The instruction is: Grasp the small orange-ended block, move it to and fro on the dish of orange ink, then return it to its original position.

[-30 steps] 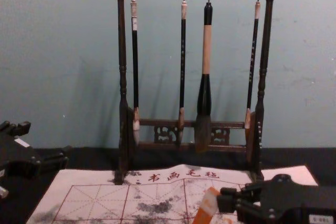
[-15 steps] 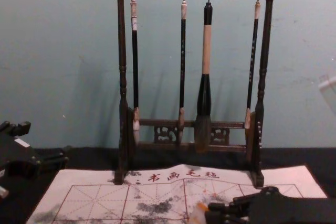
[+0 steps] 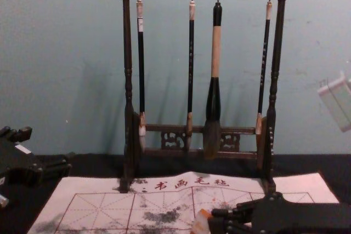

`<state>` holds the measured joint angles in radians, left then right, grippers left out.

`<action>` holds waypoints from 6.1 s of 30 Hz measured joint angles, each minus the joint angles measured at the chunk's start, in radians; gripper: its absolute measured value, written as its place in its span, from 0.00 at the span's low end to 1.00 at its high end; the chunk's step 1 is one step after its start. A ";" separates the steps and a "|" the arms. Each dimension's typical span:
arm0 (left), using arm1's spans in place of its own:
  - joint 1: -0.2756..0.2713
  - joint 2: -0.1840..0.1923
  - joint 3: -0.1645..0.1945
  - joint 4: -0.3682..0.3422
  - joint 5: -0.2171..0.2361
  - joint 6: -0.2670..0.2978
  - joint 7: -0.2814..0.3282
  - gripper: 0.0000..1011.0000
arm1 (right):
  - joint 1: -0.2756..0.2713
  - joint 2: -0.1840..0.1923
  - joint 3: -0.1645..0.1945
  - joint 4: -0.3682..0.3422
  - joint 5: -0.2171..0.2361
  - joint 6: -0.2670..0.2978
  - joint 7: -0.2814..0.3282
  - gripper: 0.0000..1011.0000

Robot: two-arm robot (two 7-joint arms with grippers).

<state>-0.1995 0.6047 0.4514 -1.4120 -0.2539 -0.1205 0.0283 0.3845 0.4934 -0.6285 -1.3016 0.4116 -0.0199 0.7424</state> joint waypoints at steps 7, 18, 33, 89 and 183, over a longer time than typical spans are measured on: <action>0.000 0.000 0.000 0.000 0.000 0.000 0.000 0.99 | 0.009 -0.005 0.000 0.014 -0.003 0.002 -0.005 0.06; 0.000 0.000 0.000 0.000 0.000 0.000 0.000 0.99 | 0.007 0.002 0.018 0.013 -0.002 0.010 -0.025 0.06; 0.000 0.000 0.000 0.000 0.000 0.000 0.000 0.99 | -0.067 0.070 0.060 -0.084 0.028 0.037 -0.046 0.06; 0.000 0.000 0.000 0.000 0.000 0.000 0.000 0.99 | -0.023 0.041 0.039 -0.025 0.034 0.046 -0.038 0.06; 0.000 0.000 0.000 0.000 0.000 0.000 0.000 0.99 | -0.044 0.068 0.014 -0.101 0.049 0.102 -0.032 0.06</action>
<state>-0.1995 0.6047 0.4514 -1.4120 -0.2539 -0.1205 0.0283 0.3410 0.5613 -0.6140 -1.4029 0.4609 0.0816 0.7107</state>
